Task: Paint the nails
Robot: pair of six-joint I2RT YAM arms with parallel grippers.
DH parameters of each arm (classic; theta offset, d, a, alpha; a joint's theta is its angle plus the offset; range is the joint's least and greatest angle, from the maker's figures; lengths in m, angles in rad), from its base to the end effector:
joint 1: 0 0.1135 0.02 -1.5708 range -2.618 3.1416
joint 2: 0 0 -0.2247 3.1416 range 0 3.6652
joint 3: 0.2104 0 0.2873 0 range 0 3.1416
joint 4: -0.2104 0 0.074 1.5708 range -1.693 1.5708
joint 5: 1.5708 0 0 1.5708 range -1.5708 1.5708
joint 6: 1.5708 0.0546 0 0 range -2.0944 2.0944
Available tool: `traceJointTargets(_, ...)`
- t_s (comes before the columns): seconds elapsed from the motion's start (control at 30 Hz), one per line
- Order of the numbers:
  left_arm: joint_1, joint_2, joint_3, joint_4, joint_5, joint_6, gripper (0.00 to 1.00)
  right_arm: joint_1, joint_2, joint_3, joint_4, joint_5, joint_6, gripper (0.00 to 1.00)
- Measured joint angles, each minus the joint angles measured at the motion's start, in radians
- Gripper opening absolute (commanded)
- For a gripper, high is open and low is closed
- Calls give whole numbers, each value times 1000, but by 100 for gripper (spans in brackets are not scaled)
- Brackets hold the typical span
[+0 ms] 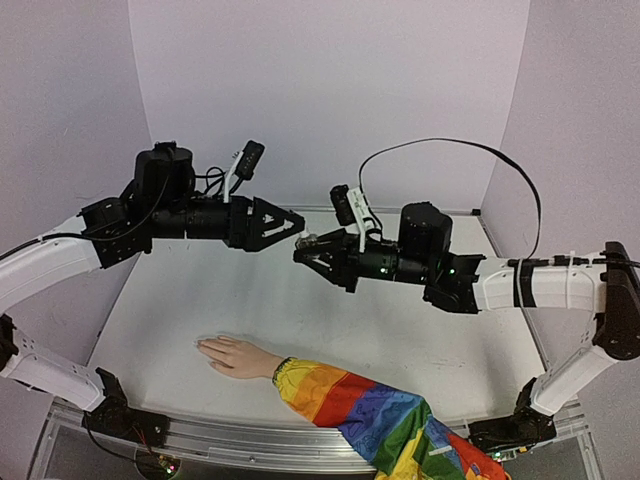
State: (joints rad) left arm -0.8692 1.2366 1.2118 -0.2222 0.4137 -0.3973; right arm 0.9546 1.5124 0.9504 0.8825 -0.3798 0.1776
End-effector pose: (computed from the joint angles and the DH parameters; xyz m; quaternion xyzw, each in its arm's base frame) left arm 0.2084 -0.2807 0.3485 0.3032 0.7211 -0.4866 0.3890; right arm 0.2117 0.3340 0.2782 -0.3593 0.4739 0.5203 0.6128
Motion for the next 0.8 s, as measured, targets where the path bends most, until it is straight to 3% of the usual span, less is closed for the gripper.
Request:
traceJointTargets(0.17,7,-61,-65,58,94,-5,95,-44,15,14,29,-270,121,0)
traceJointTargets(0.37,7,-60,-72,128,224,-35,79,-37,53,60,98,-479,221,0)
traceJointTargets(0.8,6,-5,-72,164,292,-60,20,-37,94,77,133,-548,260,0)
